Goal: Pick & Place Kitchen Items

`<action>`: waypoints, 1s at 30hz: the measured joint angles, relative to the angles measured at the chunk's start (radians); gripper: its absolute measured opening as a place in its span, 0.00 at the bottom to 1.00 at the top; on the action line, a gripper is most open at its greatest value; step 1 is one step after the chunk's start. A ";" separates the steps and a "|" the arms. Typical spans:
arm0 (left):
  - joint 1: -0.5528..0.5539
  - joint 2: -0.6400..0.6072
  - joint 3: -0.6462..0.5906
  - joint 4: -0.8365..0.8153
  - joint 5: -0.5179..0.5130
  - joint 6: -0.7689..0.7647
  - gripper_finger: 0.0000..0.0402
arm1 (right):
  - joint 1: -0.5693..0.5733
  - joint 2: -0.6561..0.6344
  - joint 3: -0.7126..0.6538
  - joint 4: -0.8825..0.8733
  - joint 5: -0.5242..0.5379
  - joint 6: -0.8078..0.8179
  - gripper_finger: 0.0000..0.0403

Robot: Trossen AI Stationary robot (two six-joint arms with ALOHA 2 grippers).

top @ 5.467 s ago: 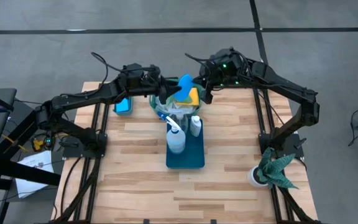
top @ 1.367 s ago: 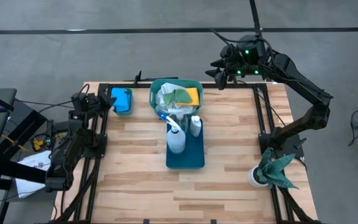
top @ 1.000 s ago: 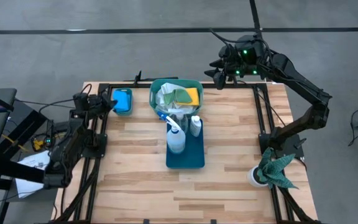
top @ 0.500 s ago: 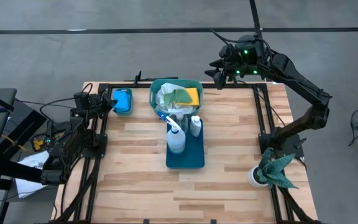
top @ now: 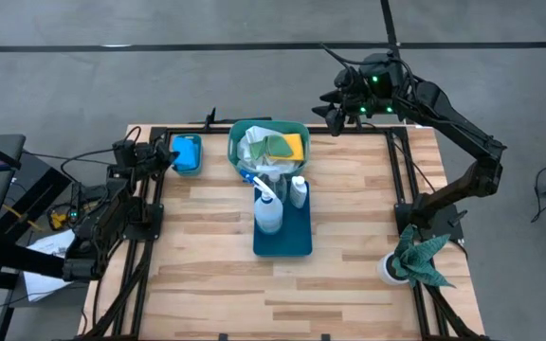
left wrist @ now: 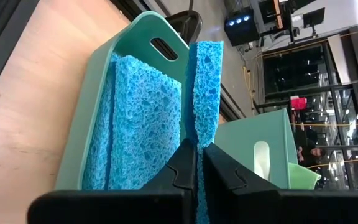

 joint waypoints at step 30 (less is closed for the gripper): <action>-0.077 0.056 0.000 0.050 -0.069 -0.005 0.01 | 0.000 0.000 0.001 0.000 0.000 -0.008 0.53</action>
